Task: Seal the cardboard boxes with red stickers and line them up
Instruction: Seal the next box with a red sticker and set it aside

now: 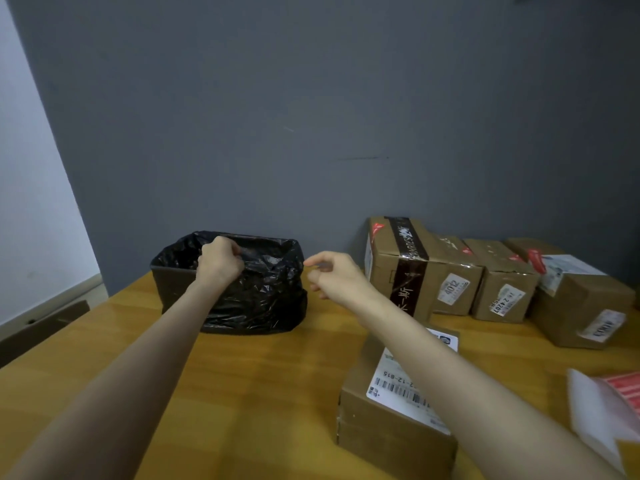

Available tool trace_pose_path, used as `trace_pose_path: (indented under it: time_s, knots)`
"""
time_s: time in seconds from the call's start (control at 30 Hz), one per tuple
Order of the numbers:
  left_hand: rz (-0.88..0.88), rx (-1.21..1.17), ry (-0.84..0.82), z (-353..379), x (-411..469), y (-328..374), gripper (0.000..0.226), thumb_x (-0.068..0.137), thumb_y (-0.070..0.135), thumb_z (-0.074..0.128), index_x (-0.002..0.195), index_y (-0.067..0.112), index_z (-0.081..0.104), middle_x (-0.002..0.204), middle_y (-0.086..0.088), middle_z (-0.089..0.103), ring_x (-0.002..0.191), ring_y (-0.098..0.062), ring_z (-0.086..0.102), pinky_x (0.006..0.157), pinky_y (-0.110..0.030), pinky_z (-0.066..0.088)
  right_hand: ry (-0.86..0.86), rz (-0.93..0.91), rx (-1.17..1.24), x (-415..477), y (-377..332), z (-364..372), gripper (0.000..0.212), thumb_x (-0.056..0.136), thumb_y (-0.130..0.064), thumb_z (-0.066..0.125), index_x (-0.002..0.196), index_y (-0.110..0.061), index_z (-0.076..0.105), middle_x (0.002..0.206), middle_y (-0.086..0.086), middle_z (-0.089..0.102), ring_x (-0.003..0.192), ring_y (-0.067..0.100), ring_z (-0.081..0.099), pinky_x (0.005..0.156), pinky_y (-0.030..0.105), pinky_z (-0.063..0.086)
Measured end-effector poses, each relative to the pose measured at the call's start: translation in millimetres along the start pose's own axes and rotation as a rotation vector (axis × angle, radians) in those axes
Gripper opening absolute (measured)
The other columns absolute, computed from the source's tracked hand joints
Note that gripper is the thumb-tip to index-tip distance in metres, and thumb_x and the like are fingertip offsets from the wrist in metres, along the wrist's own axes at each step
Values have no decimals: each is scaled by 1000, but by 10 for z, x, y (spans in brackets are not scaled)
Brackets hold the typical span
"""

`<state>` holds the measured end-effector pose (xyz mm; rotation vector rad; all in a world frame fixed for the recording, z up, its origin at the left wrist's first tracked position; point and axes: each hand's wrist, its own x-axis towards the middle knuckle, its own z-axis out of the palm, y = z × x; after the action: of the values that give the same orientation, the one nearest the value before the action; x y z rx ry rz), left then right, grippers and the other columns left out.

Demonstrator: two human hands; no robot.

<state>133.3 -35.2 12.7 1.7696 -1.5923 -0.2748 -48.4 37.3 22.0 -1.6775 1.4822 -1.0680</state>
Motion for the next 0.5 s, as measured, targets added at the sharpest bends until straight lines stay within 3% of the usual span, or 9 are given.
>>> trace_pose_path:
  time_s: [0.13, 0.23, 0.3, 0.4, 0.5]
  knots:
    - [120, -53, -10, -48, -168, 196, 33, 92, 3, 50, 123, 8, 59, 112, -20, 64, 79, -31, 61, 72, -36, 50, 46, -57, 62, -119, 13, -129, 21, 91, -10, 52, 107, -15, 64, 104, 0, 59, 102, 22, 61, 90, 34, 50]
    - [322, -72, -41, -22, -466, 506, 29, 91, 3, 50, 118, 6, 62, 120, -11, 63, 105, -25, 59, 87, -27, 42, 139, -106, 133, -219, 65, -286, 19, 90, -7, 53, 92, -21, 65, 92, -7, 61, 96, 18, 61, 86, 32, 50]
    - [438, -77, -80, 35, -700, 740, 27, 91, 4, 51, 112, 8, 66, 123, -7, 62, 116, -21, 53, 89, -18, 35, 209, -123, 181, -307, 122, -407, 25, 89, -5, 53, 80, -26, 63, 86, -8, 61, 93, 18, 61, 82, 32, 50]
    - [568, -127, -126, 175, -1020, 1098, 26, 88, 0, 51, 104, 8, 70, 122, -5, 63, 118, -19, 52, 86, -9, 27, 324, -131, 218, -499, 225, -631, 30, 88, -3, 54, 74, -28, 63, 80, -4, 64, 82, 16, 61, 77, 32, 52]
    - [699, -161, -217, 332, -1337, 1451, 24, 86, 2, 53, 100, 9, 72, 117, -3, 64, 116, -17, 52, 82, -3, 23, 427, -140, 218, -744, 343, -948, 23, 87, 2, 53, 79, -16, 65, 76, -2, 63, 70, 7, 60, 62, 17, 47]
